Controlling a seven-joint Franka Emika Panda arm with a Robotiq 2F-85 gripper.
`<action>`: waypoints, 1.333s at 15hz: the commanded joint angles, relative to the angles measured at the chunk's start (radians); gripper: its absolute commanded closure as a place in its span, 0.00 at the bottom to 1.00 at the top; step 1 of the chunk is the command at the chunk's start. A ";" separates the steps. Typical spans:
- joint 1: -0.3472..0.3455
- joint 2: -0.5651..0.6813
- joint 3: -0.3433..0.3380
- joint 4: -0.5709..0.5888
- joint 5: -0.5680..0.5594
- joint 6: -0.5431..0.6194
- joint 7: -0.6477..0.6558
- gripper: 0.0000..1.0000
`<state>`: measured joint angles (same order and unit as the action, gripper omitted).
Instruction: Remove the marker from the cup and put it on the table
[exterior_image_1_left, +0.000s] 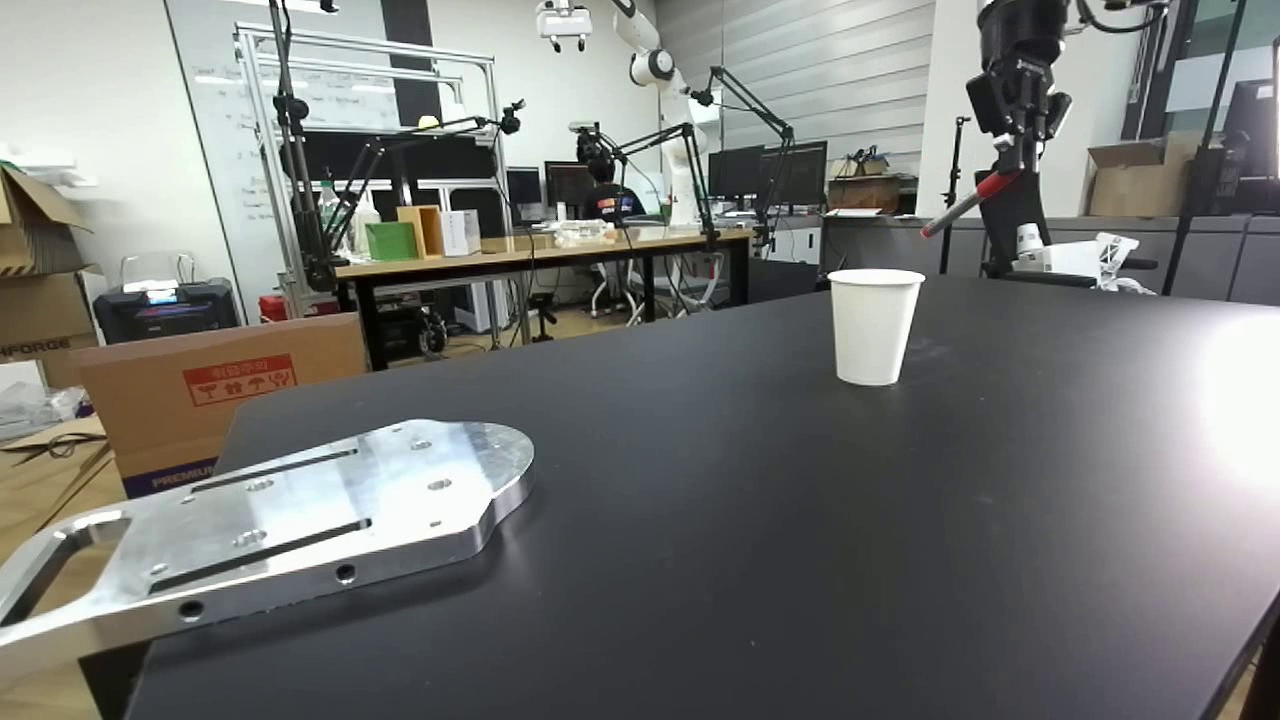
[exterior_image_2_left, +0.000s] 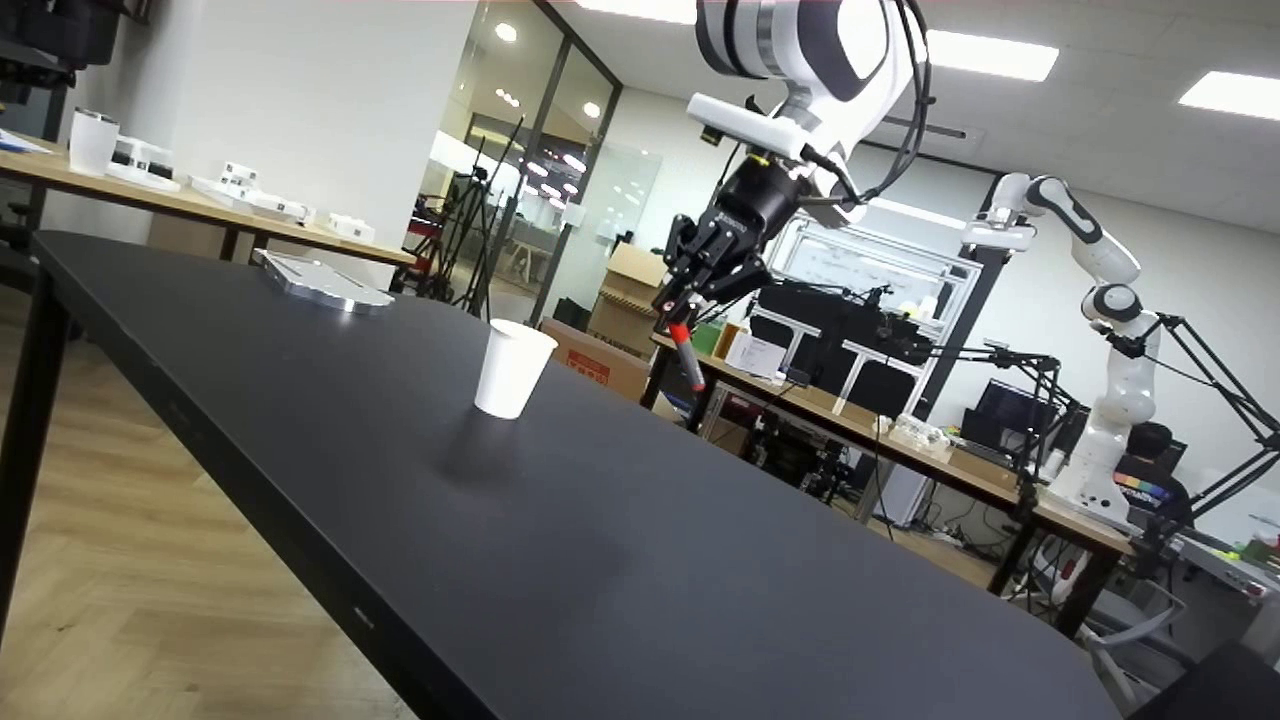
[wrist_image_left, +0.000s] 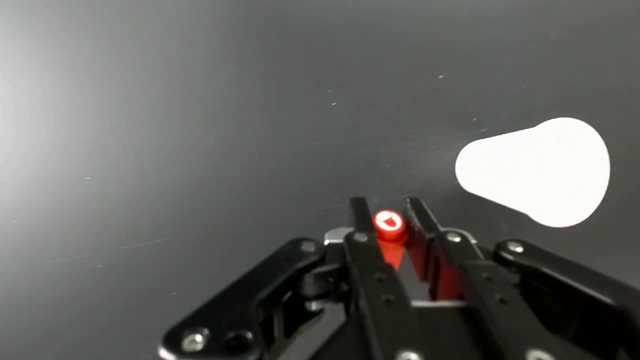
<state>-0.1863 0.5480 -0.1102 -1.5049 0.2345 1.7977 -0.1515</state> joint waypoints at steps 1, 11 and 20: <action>-0.015 -0.088 -0.036 -0.203 -0.025 0.216 0.084 0.95; -0.009 -0.025 -0.083 -0.381 -0.101 0.518 0.258 0.95; -0.016 0.104 -0.085 -0.347 -0.099 0.513 0.313 0.95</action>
<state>-0.2087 0.6242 -0.1852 -1.8740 0.1536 2.3204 0.1060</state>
